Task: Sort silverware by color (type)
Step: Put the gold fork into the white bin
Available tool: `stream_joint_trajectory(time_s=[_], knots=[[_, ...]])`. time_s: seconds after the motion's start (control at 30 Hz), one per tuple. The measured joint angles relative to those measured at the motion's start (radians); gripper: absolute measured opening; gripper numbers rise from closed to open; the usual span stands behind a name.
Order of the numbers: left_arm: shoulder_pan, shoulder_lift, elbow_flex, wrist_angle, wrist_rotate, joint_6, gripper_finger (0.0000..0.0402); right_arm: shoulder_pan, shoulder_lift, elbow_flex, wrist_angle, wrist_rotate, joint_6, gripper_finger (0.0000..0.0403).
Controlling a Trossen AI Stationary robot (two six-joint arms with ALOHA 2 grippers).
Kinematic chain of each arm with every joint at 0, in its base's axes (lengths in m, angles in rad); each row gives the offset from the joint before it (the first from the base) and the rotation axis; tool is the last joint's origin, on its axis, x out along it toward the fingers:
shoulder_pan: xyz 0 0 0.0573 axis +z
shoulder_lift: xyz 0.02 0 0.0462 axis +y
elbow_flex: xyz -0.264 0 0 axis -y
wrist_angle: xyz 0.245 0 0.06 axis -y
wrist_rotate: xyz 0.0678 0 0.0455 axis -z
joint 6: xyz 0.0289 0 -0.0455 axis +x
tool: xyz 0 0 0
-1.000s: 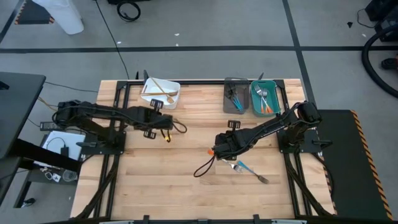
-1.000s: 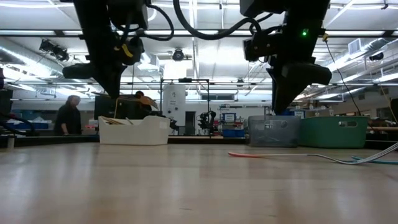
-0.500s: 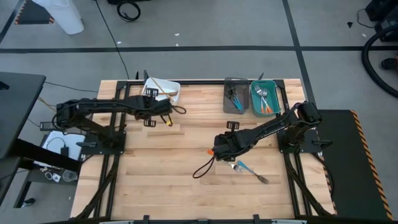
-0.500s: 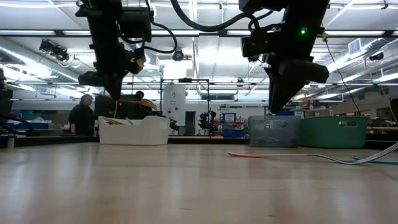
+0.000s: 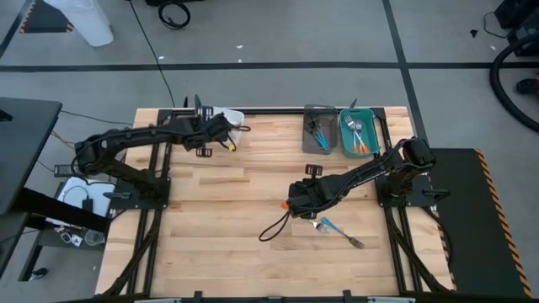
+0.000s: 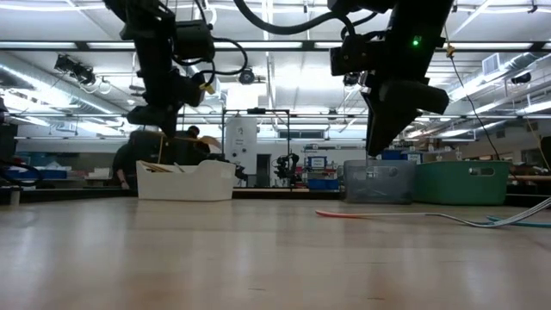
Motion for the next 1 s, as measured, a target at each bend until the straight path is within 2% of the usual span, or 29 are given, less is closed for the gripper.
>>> stream_joint_trajectory(time_s=[0.23, 0.47, 0.8, 1.0], knots=[[0.079, 0.003, 0.0, 0.044, -0.026, 0.158, 0.0017, 0.001, 0.0, -0.003, 0.015, 0.0, 0.0, 0.0078], [0.138, 0.003, 0.0, 0.099, -0.035, 0.267, 0.0017, 0.001, 0.0, -0.071, 0.087, -0.03, -0.022, 0.0078], [0.149, 0.053, 0.0, 0.121, -0.053, 0.358, 0.0016, 0.001, 0.0, -0.143, 0.263, 0.0, -0.051, 0.0078], [0.143, 0.129, 0.0, 0.155, -0.091, 0.38, 0.0016, 0.002, 0.0, -0.148, 0.279, 0.009, -0.059, 0.0078]])
